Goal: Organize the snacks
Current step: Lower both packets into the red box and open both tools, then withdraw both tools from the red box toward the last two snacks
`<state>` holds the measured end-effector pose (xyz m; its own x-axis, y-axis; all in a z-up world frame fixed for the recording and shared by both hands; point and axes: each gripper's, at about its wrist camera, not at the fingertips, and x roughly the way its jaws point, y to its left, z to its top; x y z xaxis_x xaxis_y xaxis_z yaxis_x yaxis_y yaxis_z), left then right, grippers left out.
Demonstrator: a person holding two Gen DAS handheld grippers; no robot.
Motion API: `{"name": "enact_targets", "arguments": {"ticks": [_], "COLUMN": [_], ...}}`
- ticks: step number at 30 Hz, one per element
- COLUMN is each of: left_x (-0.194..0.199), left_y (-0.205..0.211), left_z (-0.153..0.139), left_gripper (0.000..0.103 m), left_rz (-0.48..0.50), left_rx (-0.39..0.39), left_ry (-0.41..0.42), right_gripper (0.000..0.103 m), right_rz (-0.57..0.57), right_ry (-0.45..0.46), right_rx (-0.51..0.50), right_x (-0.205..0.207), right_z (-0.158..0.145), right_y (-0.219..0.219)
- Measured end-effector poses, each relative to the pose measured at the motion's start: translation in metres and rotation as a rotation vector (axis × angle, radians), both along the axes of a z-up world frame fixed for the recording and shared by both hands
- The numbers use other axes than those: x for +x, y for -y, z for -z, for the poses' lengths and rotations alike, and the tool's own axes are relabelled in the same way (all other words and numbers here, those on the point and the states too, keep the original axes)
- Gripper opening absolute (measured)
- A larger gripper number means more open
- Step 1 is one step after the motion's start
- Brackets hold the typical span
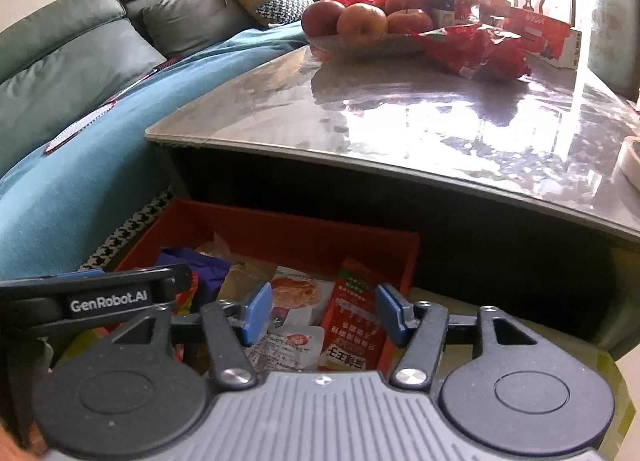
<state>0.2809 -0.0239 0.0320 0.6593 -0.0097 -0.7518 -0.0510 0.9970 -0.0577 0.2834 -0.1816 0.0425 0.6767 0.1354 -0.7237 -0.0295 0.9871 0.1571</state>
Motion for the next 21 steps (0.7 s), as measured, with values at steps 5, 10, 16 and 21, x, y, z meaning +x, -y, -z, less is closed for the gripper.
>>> {"name": "enact_targets", "arguments": {"ticks": [5, 10, 16, 21], "left_x": [-0.014, -0.038, -0.072, -0.082], "left_y": [0.003, 0.012, 0.028, 0.051], "left_z": [-0.009, -0.01, 0.012, 0.043], "left_gripper": [0.094, 0.094, 0.095, 0.094], "left_rz": [0.029, 0.088, 0.229, 0.361], "left_rx": [-0.019, -0.028, -0.059, -0.075], "left_ry": [0.008, -0.006, -0.119, -0.224], "right_gripper": [0.061, 0.064, 0.065, 0.068], "right_rz": [0.026, 0.056, 0.104, 0.11], "right_ry": [-0.01, -0.035, -0.081, -0.119], "right_rx": [0.011, -0.016, -0.001, 0.02], "right_x": [-0.014, -0.037, -0.07, -0.093], "right_z": [-0.005, -0.005, 0.0, 0.005], "right_y": [0.011, 0.028, 0.057, 0.073]}}
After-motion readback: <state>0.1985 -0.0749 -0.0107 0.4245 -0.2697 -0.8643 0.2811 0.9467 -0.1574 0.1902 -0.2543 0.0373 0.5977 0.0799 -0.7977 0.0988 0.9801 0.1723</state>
